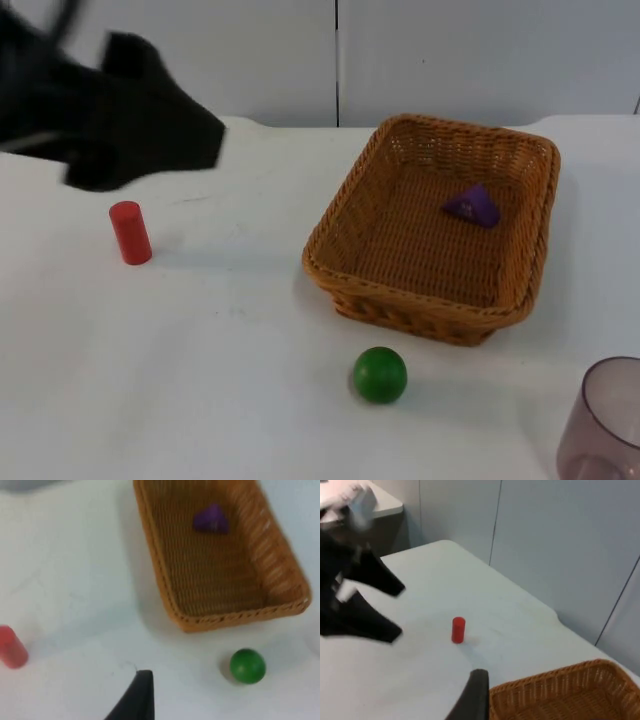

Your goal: Pick up the basket with the left hand and place the triangular block into the basket with the right hand.

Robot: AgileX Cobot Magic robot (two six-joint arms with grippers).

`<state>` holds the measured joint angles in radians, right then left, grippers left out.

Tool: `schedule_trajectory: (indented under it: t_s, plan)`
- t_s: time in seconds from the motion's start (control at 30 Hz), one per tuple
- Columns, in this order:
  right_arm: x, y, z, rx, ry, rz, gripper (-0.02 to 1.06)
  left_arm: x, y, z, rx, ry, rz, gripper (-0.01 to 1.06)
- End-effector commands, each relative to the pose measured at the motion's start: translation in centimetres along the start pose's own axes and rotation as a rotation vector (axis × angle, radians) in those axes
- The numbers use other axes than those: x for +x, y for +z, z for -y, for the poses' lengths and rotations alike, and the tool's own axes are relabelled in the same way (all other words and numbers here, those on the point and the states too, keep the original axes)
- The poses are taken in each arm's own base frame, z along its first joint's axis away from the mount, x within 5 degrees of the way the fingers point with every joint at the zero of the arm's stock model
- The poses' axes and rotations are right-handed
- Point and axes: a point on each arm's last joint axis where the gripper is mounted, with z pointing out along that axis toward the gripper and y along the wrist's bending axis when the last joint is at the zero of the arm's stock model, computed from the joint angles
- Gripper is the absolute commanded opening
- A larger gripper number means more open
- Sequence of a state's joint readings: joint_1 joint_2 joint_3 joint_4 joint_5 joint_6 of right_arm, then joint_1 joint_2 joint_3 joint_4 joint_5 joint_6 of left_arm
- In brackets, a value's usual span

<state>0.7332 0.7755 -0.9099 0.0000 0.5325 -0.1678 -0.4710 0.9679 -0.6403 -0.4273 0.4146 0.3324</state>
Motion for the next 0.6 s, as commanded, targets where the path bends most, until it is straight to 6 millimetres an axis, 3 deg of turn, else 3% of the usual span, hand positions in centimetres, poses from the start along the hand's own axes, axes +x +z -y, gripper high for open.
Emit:
schedule_trajectory:
  t_s: [0.0, 0.17, 0.37, 0.57]
  plan:
    - [1.3, -0.4, -0.2, 0.001, 0.015, 0.019, 0.81, 0.7, -2.4, 0.5, 0.010, 0.017, 0.076, 1.05]
    - [4.7, -2.1, -0.8, -0.001, 0.018, 0.013, 0.81, 2.3, -6.9, 1.2, 0.027, 0.077, 0.194, 1.05]
    - [7.6, -5.0, -1.4, -0.005, 0.032, 0.044, 0.81, 5.0, -10.5, 1.7, 0.035, 0.109, 0.244, 1.05]
    - [9.1, -8.0, -1.7, -0.008, 0.031, 0.054, 0.81, 6.9, -12.7, 1.4, -0.021, 0.081, 0.260, 1.05]
